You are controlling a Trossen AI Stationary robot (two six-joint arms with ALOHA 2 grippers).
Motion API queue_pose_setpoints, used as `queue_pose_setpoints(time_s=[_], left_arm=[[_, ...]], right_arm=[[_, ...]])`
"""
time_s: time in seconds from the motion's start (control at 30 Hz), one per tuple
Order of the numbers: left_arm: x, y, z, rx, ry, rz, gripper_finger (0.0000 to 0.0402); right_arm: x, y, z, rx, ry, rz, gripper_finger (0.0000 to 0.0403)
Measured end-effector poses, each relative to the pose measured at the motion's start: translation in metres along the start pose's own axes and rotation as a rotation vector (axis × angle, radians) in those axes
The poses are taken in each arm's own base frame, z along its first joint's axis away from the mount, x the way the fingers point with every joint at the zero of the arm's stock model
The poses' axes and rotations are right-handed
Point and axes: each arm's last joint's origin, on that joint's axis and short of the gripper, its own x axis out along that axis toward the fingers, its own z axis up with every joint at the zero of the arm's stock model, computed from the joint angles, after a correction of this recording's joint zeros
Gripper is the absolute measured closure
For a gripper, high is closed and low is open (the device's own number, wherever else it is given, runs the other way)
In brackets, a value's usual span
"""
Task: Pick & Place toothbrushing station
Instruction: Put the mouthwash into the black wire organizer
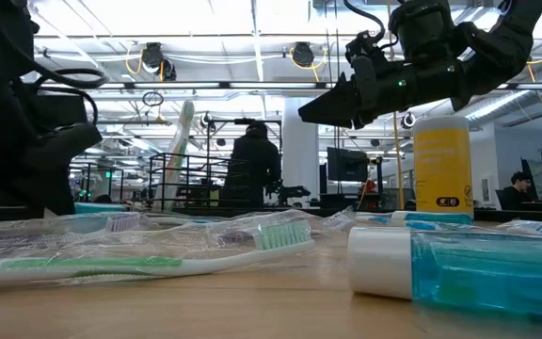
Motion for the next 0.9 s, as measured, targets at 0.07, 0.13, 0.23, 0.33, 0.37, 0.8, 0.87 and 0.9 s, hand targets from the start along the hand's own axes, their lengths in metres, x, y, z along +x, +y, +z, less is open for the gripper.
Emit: queue_pose_setpoints(time_s=[0.07,0.13,0.23,0.33,0.37,0.8,0.87,0.9], left_arm=[[0.0,0.0,0.0,0.0,0.015,0.006,0.0311],[0.0,0.001,-0.001,0.015,0.041,0.013,0.0301],[-0.002,0.001,-0.001,0.034,0.087,0.009,0.0297],[-0.01,-0.001,0.003,0.062,0.128,-0.03,0.0307],[-0.014,-0.003,0.005,0.077,0.142,-0.051,0.0311],[-0.078,-0.028,0.062,0.098,0.152,-0.371,0.0307],[-0.08,-0.033,0.07,0.106,0.156,-0.397,0.0307],[-0.08,-0.036,0.074,0.116,0.155,-0.426,0.0307]], right_arm=[[0.0,0.0,0.0,0.0,0.0,0.0,0.0232],[0.0,0.0,0.0,0.0,0.0,0.0,0.0232],[0.0,0.0,0.0,0.0,0.0,0.0,0.0232],[0.0,0.0,0.0,-0.001,-0.001,0.002,0.0232],[0.0,0.0,0.001,-0.001,-0.007,0.006,0.0232],[-0.005,0.04,0.025,-0.274,-0.245,0.246,0.0232],[-0.002,0.053,0.032,-0.338,-0.281,0.277,0.0232],[0.001,0.061,0.035,-0.363,-0.294,0.293,0.0232]])
